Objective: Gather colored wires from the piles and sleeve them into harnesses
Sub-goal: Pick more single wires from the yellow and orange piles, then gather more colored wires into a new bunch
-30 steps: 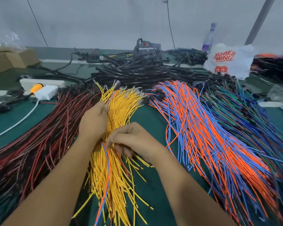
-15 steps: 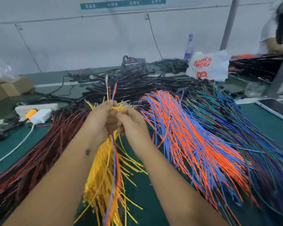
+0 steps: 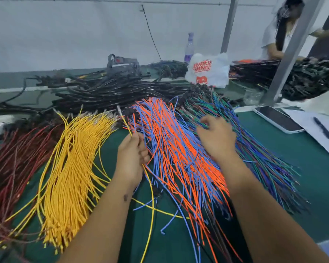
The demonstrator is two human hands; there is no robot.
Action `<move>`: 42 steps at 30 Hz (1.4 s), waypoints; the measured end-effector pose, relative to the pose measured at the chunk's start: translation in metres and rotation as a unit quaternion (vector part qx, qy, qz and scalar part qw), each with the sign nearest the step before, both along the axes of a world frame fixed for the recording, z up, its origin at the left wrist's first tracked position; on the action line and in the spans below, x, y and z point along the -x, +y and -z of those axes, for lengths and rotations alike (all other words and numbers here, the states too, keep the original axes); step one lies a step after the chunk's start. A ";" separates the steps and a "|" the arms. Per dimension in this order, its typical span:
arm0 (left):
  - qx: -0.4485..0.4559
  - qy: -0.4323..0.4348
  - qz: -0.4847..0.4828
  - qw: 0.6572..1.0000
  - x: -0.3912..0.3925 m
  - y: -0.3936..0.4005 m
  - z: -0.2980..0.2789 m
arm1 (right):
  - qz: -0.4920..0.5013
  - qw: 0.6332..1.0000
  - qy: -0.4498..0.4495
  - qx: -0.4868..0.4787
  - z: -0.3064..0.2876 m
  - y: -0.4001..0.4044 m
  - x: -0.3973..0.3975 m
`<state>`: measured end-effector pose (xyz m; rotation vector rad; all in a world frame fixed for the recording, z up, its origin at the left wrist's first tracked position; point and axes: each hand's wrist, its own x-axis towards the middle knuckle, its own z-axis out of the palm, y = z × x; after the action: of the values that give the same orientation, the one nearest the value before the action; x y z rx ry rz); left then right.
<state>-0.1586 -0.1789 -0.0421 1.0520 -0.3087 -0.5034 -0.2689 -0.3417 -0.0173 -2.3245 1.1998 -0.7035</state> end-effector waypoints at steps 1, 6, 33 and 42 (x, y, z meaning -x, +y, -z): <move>-0.014 -0.014 -0.005 1.000 0.001 0.000 0.000 | 0.023 0.999 0.040 0.010 0.007 -0.005 0.007; -0.040 -0.039 -0.005 0.998 0.002 0.001 0.001 | 0.044 0.993 0.085 0.074 0.025 -0.009 0.009; 0.018 0.001 0.031 0.999 -0.009 0.004 0.013 | 0.163 0.886 -0.432 0.030 0.021 -0.006 0.019; 0.013 0.003 0.026 1.000 -0.008 0.004 0.012 | 0.015 0.967 -0.207 0.149 0.023 -0.003 0.017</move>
<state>-0.1502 -0.1753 -0.0544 1.0197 -0.3366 -0.5479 -0.2859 -0.3442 -0.0401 -2.2277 0.9923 -1.3817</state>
